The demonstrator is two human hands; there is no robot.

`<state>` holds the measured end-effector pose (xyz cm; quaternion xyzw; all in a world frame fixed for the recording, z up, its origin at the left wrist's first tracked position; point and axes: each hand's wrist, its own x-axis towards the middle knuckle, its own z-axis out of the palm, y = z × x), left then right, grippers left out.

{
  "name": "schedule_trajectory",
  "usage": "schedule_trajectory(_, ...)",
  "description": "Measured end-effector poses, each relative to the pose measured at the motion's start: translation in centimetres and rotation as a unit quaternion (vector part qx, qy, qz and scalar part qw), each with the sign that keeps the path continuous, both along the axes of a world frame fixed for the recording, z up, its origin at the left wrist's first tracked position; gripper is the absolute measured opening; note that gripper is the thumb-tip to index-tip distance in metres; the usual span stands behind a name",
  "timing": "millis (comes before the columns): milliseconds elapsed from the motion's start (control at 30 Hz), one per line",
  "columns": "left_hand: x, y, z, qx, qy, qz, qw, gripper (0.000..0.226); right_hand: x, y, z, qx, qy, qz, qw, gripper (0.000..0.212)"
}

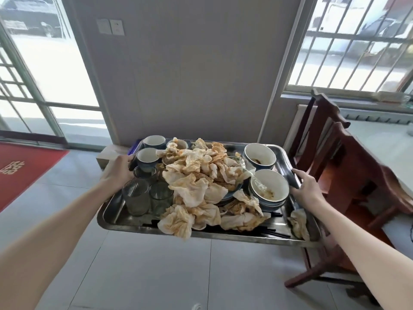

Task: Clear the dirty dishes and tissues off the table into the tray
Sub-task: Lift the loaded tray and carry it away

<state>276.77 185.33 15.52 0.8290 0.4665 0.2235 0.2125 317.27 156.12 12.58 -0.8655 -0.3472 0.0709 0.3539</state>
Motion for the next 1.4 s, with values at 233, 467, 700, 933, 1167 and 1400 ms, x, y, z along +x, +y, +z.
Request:
schedule_trajectory(233, 10.0, 11.6, 1.1, 0.018, -0.006, -0.005, 1.000, 0.024, 9.4, 10.9, 0.4, -0.007, 0.002, -0.030, 1.000, 0.059)
schedule_trajectory(467, 19.2, 20.8, 1.1, -0.006, 0.035, -0.016, 0.999, 0.029, 17.9, 19.6, -0.2, -0.008, -0.005, -0.039, 0.999, 0.061)
schedule_trajectory(700, 29.5, 30.3, -0.8, -0.032, 0.033, 0.002, 0.999, 0.026, 28.1, 29.5, -3.2, -0.006, 0.012, -0.032, 0.999, 0.057)
schedule_trajectory(933, 39.5, 39.8, -3.1, -0.046, -0.012, 0.024, 0.999, 0.033, 38.7, 39.2, -4.0, -0.004, 0.014, -0.026, 1.000, 0.058)
schedule_trajectory(1167, 46.5, 47.7, -4.6, -0.064, -0.018, 0.030, 0.997, 0.044, 45.6, 47.0, -5.6, -0.007, 0.034, -0.028, 0.999, 0.060)
schedule_trajectory(1400, 50.9, 55.1, -8.8, -0.091, 0.031, 0.038, 0.995, 0.060, 48.4, 51.9, -9.1, -0.007, 0.061, -0.054, 0.997, 0.058)
